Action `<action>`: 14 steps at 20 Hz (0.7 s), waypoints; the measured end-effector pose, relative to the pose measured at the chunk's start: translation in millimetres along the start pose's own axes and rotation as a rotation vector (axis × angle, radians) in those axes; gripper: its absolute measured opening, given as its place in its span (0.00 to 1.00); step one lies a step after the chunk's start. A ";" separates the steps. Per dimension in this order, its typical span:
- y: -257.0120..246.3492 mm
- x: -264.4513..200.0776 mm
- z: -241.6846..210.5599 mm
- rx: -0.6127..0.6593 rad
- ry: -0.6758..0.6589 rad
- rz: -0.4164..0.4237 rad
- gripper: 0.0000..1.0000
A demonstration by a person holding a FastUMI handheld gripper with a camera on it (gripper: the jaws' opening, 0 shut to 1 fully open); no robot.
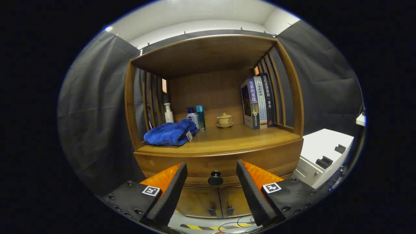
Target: Pull open the drawer, take out the items inside it, and place them on the countertop above the cabinet.
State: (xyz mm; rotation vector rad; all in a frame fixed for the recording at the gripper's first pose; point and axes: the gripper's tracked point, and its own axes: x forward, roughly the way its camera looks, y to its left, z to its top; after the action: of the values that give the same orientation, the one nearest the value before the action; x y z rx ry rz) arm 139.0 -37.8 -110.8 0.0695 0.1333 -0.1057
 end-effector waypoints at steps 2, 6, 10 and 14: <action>-2.1 15.7 -13.8 -0.010 -0.023 -0.016 0.98; 4.1 46.3 -44.2 -0.063 0.015 -0.014 0.98; 3.6 72.8 -58.3 -0.001 0.060 -0.005 0.91; -12.0 85.0 -61.2 0.005 0.067 -0.047 0.84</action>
State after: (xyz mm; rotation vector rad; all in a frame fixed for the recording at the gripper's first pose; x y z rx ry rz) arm 213.6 -53.6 -183.6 0.0747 0.2021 -0.1505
